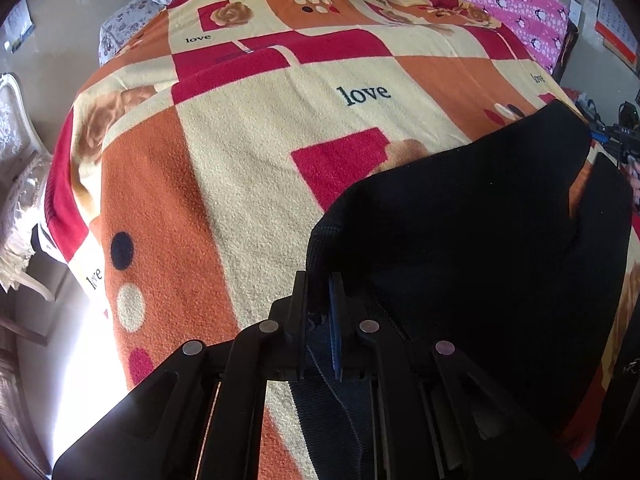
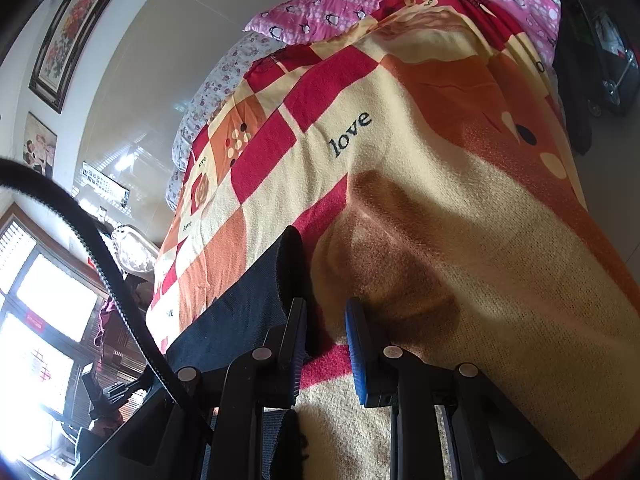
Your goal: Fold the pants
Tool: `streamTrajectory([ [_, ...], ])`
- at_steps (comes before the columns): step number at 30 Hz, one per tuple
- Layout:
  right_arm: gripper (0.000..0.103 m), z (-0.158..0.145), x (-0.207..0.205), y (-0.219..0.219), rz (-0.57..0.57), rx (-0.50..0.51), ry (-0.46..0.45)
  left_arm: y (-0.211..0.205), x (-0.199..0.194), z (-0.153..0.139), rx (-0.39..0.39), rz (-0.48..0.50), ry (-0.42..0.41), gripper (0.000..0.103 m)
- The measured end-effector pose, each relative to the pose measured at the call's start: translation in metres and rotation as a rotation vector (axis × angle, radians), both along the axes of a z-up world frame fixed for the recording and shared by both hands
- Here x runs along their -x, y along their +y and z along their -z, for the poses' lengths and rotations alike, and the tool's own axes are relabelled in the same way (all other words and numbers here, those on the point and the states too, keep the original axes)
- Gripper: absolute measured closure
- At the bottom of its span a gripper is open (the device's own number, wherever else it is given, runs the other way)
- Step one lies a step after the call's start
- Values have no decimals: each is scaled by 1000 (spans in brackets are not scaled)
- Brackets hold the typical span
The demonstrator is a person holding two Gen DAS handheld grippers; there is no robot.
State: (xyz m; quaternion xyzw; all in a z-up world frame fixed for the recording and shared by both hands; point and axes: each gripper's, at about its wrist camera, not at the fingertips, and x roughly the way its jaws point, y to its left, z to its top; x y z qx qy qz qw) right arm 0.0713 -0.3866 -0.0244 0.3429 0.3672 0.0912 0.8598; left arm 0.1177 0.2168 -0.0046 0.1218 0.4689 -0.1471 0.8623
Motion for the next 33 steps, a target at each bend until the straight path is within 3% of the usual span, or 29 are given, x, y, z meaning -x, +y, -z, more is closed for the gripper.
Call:
streamTrajectory([
  [2, 85, 0, 0, 0, 0, 1, 0, 1, -4, 0, -9, -15, -2, 95],
  [5, 85, 0, 0, 0, 0, 0, 0, 5, -12, 2, -44, -56, -12, 82],
  [7, 85, 0, 0, 0, 0, 1, 0, 8, -18, 7, -54, -62, 8, 79],
  [15, 85, 0, -1, 0, -4, -5, -5, 22, -27, 14, 60, -83, 26, 74],
  [18, 85, 0, -1, 0, -4, -7, -7, 25, -21, 15, 101, -90, 23, 76],
  [20, 85, 0, -1, 0, -5, -8, -8, 23, -16, 13, 111, -76, 25, 92],
  [29, 84, -1, -1, -1, -6, -19, -11, -3, 18, -22, -24, -91, -159, 94],
  [33, 77, -18, -16, -4, -46, -35, 26, -14, 34, -38, -81, -109, -250, 94],
])
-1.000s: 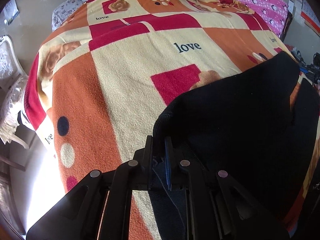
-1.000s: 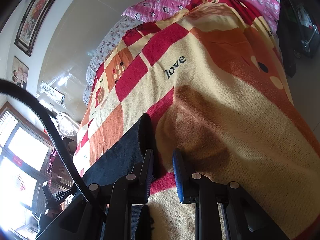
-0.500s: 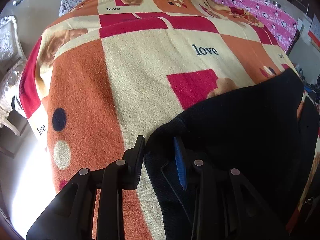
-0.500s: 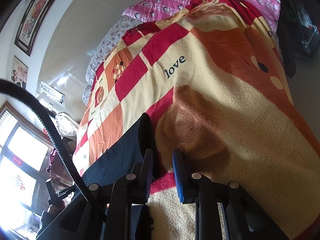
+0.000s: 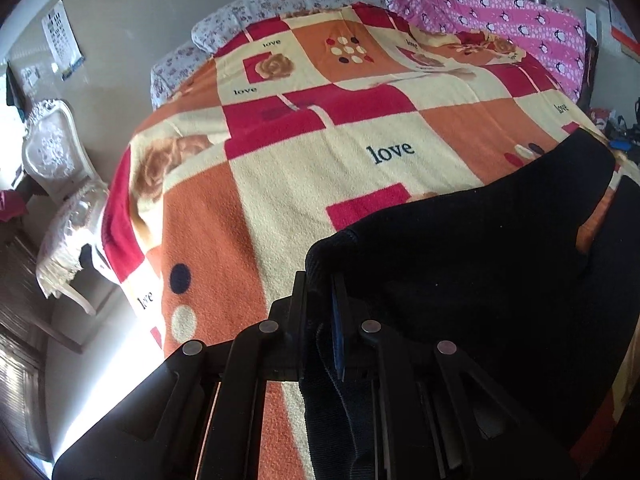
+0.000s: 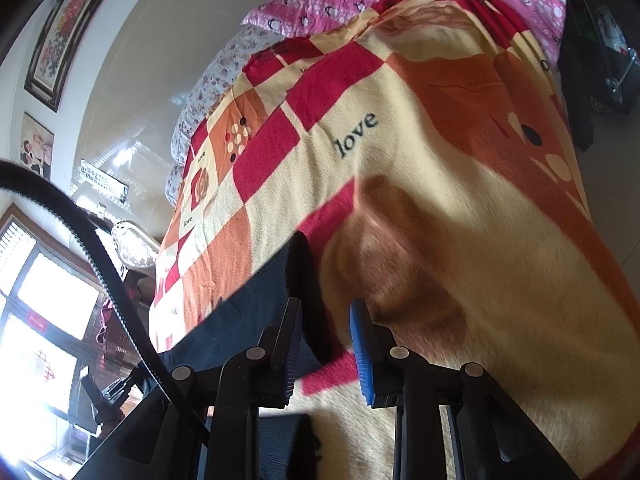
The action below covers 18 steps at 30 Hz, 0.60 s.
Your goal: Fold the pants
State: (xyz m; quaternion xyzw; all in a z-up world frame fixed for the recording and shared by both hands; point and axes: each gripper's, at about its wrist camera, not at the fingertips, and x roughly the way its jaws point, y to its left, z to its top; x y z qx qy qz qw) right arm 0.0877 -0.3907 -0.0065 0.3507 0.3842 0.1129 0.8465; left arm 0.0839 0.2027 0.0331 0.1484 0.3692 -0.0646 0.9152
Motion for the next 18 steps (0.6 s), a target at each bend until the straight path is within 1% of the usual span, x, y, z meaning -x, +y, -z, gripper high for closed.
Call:
streamTrajectory([
  [1, 74, -5, -6, -2, -14, -10, -1, -4, 2, -3, -8, -5, -21, 94],
  [2, 66, -11, -17, -3, -35, -26, 11, -5, 4, -6, -10, -10, -36, 94],
  [5, 63, -21, -50, -4, -77, -46, 63, -10, 8, -12, -17, -29, -59, 94],
  [7, 63, -17, -78, 3, -158, -72, 126, -13, 9, -15, -19, -40, -71, 94],
  [9, 63, -5, -103, 14, -245, -108, 205, -15, 11, -19, -11, -45, -74, 94],
  [10, 63, -2, -112, 19, -249, -69, 232, -16, 12, -21, -8, -44, -76, 94],
  [11, 63, -2, -118, 23, -249, -22, 237, -16, 13, -22, -6, -46, -78, 94],
  [13, 67, -2, -127, 32, -285, 24, 234, -17, 16, -23, -1, -45, -76, 94],
  [15, 72, -3, -130, 38, -306, 38, 220, -18, 17, -22, -9, -45, -78, 94],
  [17, 78, -1, -133, 43, -320, 59, 225, -19, 17, -22, -9, -48, -77, 94],
  [18, 79, 2, -134, 44, -320, 73, 222, -19, 17, -21, -9, -54, -79, 94],
])
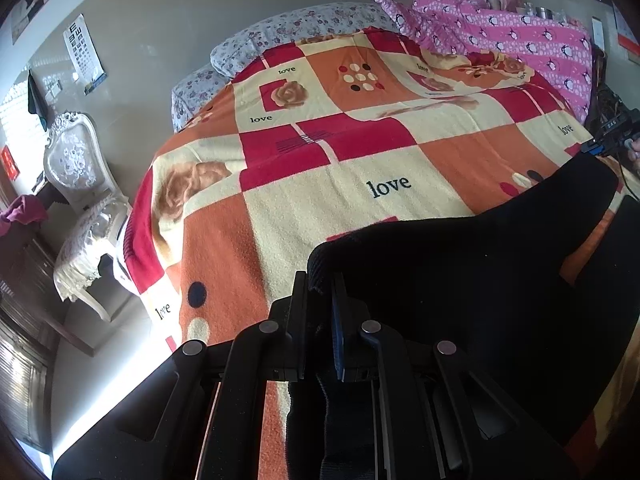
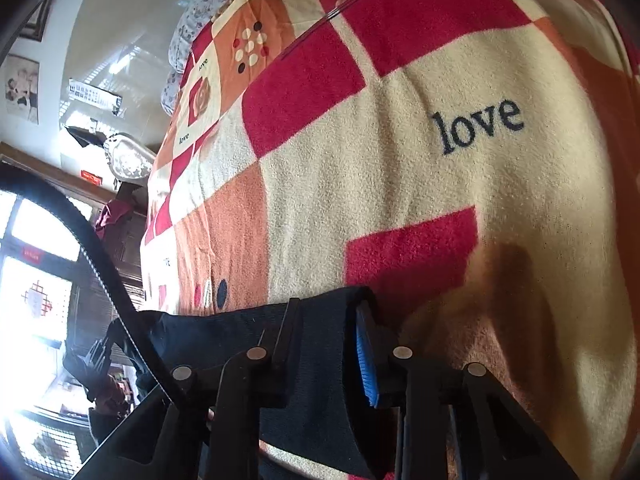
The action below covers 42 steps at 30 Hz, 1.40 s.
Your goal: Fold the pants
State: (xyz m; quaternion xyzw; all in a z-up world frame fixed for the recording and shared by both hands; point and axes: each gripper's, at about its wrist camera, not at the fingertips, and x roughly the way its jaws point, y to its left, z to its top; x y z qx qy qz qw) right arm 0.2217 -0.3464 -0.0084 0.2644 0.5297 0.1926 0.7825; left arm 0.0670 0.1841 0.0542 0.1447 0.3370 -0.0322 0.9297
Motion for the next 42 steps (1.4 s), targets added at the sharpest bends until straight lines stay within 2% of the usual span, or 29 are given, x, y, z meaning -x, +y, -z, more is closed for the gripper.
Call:
streamTrajectory([
  [1, 81, 3, -2, 1, 0, 8, 4, 0, -1, 1, 2, -6, 1, 94],
  [2, 87, 5, -4, 1, 3, 14, 7, 0, -2, 2, 4, -8, 4, 94],
  [3, 98, 7, -3, 1, 1, 20, 0, -1, 0, 2, -1, -12, -4, 94],
  [4, 101, 6, -2, 1, 2, 40, -24, -1, 1, 1, -5, -12, -10, 94],
  [9, 101, -27, 23, 12, -77, 122, -181, -3, 21, -8, -20, 7, -49, 94],
  [13, 101, -56, 71, 20, -132, 187, -314, 3, 56, -14, -7, 34, -87, 94],
  [16, 101, -61, 105, 19, -162, 224, -384, 9, 78, -7, -7, 24, -90, 94],
  [21, 101, -50, 153, 23, -216, 286, -461, 20, 108, 11, 4, -8, -98, 96],
  [27, 101, -46, 201, 33, -254, 357, -549, 35, 145, 19, 64, -54, -142, 96],
  [32, 101, -39, 230, 43, -299, 413, -576, 34, 175, 28, 117, -69, -171, 97],
  [34, 101, -35, 240, 47, -315, 437, -580, 37, 186, 32, 139, -96, -184, 101],
  [38, 101, -35, 252, 43, -297, 471, -599, 62, 206, 41, 273, -177, -208, 101],
  [42, 102, -41, 255, 38, -283, 477, -611, 70, 206, 54, 392, -249, -141, 100],
])
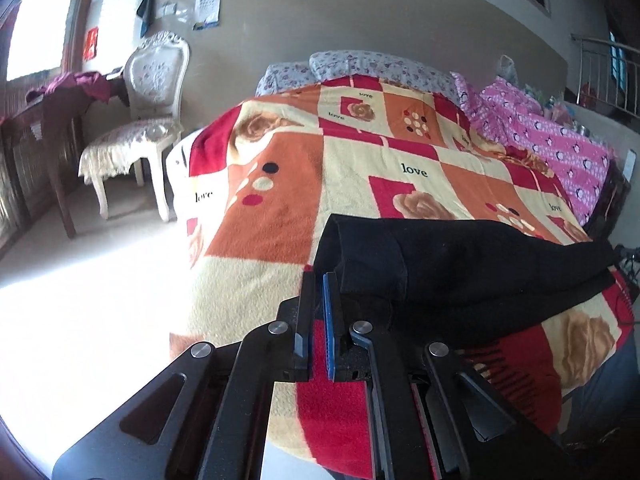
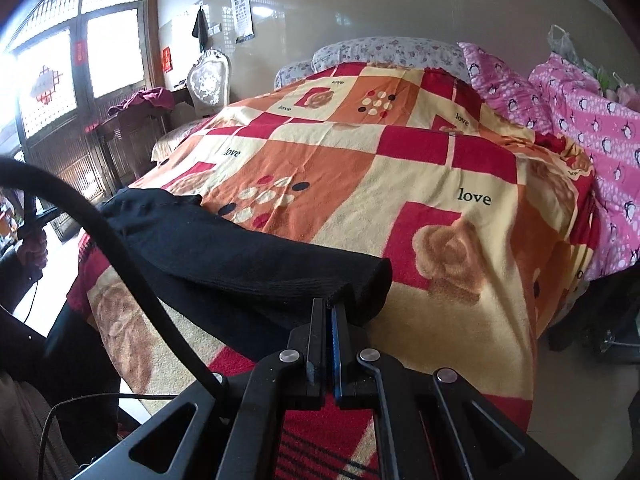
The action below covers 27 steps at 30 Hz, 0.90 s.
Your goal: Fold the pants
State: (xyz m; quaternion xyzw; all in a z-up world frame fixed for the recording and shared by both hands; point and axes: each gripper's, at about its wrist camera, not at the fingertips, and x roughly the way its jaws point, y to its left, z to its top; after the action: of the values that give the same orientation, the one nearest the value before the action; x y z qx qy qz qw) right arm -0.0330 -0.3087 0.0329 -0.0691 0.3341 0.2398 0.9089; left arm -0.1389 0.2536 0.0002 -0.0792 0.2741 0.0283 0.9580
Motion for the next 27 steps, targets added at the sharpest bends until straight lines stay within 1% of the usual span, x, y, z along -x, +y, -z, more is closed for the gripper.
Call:
streamTrajectory([
  [1, 102, 1, -1, 1, 1, 12, 2, -2, -3, 0, 58, 13, 16, 100],
  [2, 102, 3, -1, 2, 1, 22, 9, -5, -7, 0, 142, 38, 36, 100],
  [3, 102, 6, -2, 3, 0, 32, 14, -11, -12, -1, 210, 69, 58, 100],
  [4, 102, 8, -3, 5, -7, 33, 25, -20, -15, -4, 256, 100, 67, 98],
  [5, 102, 10, -3, 5, -6, 34, 29, -30, -17, -8, 276, 115, 60, 89],
  [6, 101, 12, -4, 6, -1, 29, 32, -37, -18, -11, 298, 121, 55, 72],
  [8, 102, 14, -5, 6, 0, 18, 36, -44, -27, -8, 389, 113, 73, 50],
  [10, 102, 16, -5, 5, 2, 5, 39, -45, -36, 1, 471, 90, 88, 50],
  [11, 102, 16, -5, 5, 2, 2, 41, -44, -40, 5, 484, 56, 102, 50],
  [12, 102, 17, -5, 5, 3, 2, 40, -40, -43, 12, 515, 10, 121, 50],
  [13, 102, 17, -5, 5, 0, -4, 43, -34, -46, 22, 578, -28, 146, 50],
  [14, 102, 18, -5, 5, 0, -4, 44, -27, -49, 33, 665, -70, 162, 50],
  [16, 102, 18, -5, 5, -1, -8, 43, -12, -46, 45, 841, -131, 129, 50],
  [17, 101, 19, -4, 5, 0, -10, 42, -6, -45, 48, 915, -165, 123, 50],
  [18, 102, 19, -4, 5, 1, -12, 42, -2, -44, 50, 966, -194, 123, 50],
  [19, 102, 19, -4, 5, 2, -12, 42, 0, -46, 50, 998, -221, 122, 50],
  [21, 101, 21, -4, 5, 2, -17, 41, 4, -50, 48, 1019, -262, 107, 50],
  [24, 101, 21, -5, 5, 4, -20, 36, 10, -58, 47, 1055, -285, 74, 50],
  [26, 101, 20, -4, 5, 6, -22, 33, 10, -54, 48, 1067, -296, 45, 51],
  [27, 102, 20, -4, 5, 7, -24, 32, 7, -51, 46, 1048, -302, 33, 66],
])
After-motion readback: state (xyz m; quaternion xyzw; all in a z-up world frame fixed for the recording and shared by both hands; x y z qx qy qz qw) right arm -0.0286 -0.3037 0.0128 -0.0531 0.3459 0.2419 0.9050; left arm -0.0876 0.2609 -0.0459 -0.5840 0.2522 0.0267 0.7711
